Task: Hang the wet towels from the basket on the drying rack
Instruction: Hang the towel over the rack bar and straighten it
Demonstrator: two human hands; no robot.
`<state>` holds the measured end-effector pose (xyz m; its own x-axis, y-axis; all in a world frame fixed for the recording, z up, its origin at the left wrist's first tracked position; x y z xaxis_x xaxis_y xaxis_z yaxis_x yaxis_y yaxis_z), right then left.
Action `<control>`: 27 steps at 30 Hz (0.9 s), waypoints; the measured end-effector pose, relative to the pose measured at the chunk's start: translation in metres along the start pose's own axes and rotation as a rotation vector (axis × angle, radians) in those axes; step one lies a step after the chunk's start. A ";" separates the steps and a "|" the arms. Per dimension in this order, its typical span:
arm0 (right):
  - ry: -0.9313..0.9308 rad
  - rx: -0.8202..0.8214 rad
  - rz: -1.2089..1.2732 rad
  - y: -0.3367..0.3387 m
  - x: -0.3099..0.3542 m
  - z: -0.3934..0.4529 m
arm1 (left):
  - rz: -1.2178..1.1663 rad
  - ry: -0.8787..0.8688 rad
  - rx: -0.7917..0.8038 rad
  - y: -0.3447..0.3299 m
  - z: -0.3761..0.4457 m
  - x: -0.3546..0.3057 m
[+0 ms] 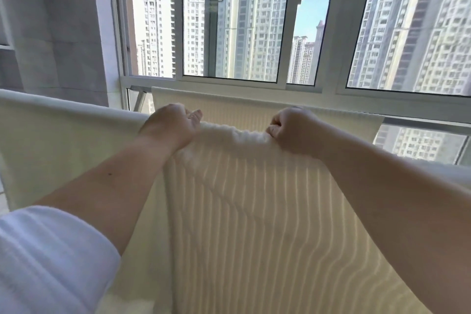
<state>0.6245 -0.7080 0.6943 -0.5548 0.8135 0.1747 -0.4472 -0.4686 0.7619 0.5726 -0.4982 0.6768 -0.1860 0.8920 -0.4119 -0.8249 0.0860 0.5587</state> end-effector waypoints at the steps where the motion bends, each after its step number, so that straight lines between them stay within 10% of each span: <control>1: -0.001 -0.021 -0.001 -0.002 -0.001 -0.001 | 0.017 -0.016 0.006 0.000 0.000 -0.002; 13: -0.020 -0.144 0.093 0.018 0.001 -0.020 | 0.345 -0.214 -0.025 0.004 -0.003 -0.021; 20: -0.153 -0.205 0.047 0.064 -0.045 -0.058 | -0.317 -0.465 0.107 -0.003 -0.060 -0.125; 27: -0.333 -0.157 -0.059 0.118 -0.131 -0.100 | -0.319 -0.661 0.272 -0.019 -0.110 -0.215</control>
<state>0.5739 -0.9047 0.6991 -0.2778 0.8962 0.3458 -0.5885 -0.4433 0.6761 0.5697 -0.7405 0.6751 0.4648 0.8778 -0.1155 -0.6093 0.4118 0.6776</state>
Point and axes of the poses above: each hand's wrist, its own z-axis towards the middle knuckle, its own y-axis out of the back of the hand, x = y × z, the point moved 6 cm from there along z, towards the middle knuckle, and after that the axes turned 14 degrees about -x, right-handed, at the moved point
